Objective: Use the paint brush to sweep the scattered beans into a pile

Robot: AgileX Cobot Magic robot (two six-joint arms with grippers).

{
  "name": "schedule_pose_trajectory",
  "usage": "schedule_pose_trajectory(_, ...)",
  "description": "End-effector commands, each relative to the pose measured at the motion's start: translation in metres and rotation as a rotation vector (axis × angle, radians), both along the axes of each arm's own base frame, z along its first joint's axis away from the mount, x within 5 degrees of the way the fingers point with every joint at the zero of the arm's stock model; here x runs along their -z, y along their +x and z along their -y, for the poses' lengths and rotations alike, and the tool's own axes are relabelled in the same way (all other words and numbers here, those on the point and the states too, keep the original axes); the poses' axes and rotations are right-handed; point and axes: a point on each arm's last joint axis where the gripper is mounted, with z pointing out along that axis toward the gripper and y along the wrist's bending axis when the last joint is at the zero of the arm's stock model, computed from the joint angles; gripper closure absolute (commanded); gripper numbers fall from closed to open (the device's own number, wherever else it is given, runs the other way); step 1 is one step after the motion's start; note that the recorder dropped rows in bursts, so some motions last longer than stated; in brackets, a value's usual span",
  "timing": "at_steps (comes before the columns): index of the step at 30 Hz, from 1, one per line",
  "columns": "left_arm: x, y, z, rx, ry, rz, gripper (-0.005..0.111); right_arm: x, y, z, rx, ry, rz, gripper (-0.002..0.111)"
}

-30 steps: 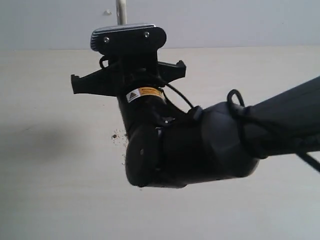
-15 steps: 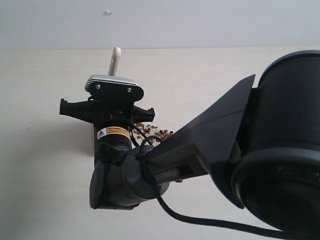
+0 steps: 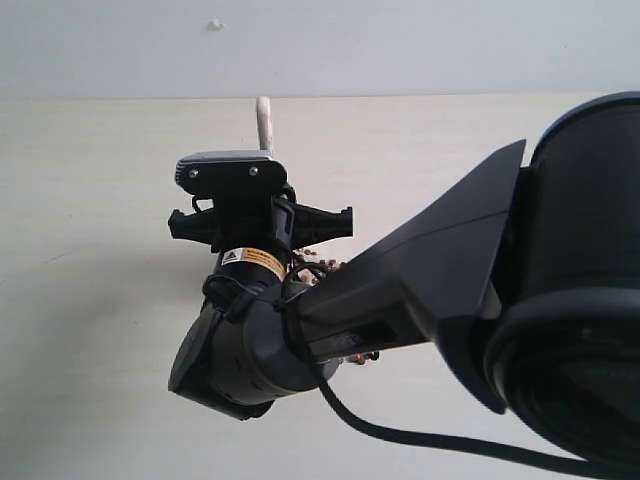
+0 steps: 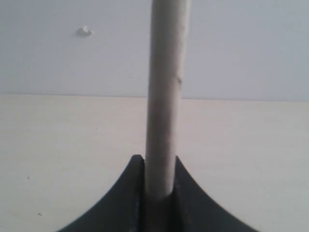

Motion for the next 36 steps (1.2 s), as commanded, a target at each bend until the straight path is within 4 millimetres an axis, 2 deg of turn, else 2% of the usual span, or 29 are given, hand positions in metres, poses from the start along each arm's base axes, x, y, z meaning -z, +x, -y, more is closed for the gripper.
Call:
schedule_pose_trajectory(1,0.000,0.000,0.000,-0.001,-0.010,0.003,0.107,-0.008,-0.001,0.002,0.020,-0.031,-0.019,0.108)
schedule_pose_trajectory(4,0.000,0.000,0.000,-0.001,-0.010,0.003,0.107,-0.019,-0.001,-0.001,0.001,-0.001,0.006,0.108)
schedule_pose_trajectory(13,0.000,0.000,0.000,-0.001,-0.010,0.003,0.107,-0.071,-0.002,-0.008,-0.099,0.085,0.134,0.108)
schedule_pose_trajectory(16,0.000,0.000,0.000,-0.001,-0.010,0.003,0.107,-0.081,-0.003,-0.007,-0.103,0.099,0.110,0.108)
schedule_pose_trajectory(21,0.000,0.000,0.000,-0.001,-0.010,0.003,0.107,-0.069,-0.010,-0.011,-0.232,0.127,-0.049,0.108)
schedule_pose_trajectory(22,0.000,0.000,0.000,-0.001,-0.010,0.003,0.107,-0.059,-0.015,-0.008,-0.269,0.140,-0.087,0.108)
schedule_pose_trajectory(25,0.000,0.000,0.000,-0.001,-0.010,0.003,0.107,-0.044,-0.024,-0.003,-0.386,0.127,-0.077,0.108)
schedule_pose_trajectory(26,0.000,0.000,0.000,-0.001,-0.010,0.003,0.107,-0.036,-0.032,-0.002,-0.492,0.104,-0.064,0.108)
schedule_pose_trajectory(28,0.000,0.000,0.000,-0.001,-0.010,0.003,0.107,-0.029,-0.038,0.002,-0.551,0.095,-0.072,0.108)
schedule_pose_trajectory(32,0.000,0.000,0.000,-0.001,-0.010,0.003,0.107,-0.021,-0.040,0.011,-0.512,0.100,-0.102,0.108)
schedule_pose_trajectory(36,0.000,0.000,0.000,-0.001,-0.010,0.003,0.107,-0.023,-0.038,0.019,-0.420,0.102,-0.126,0.108)
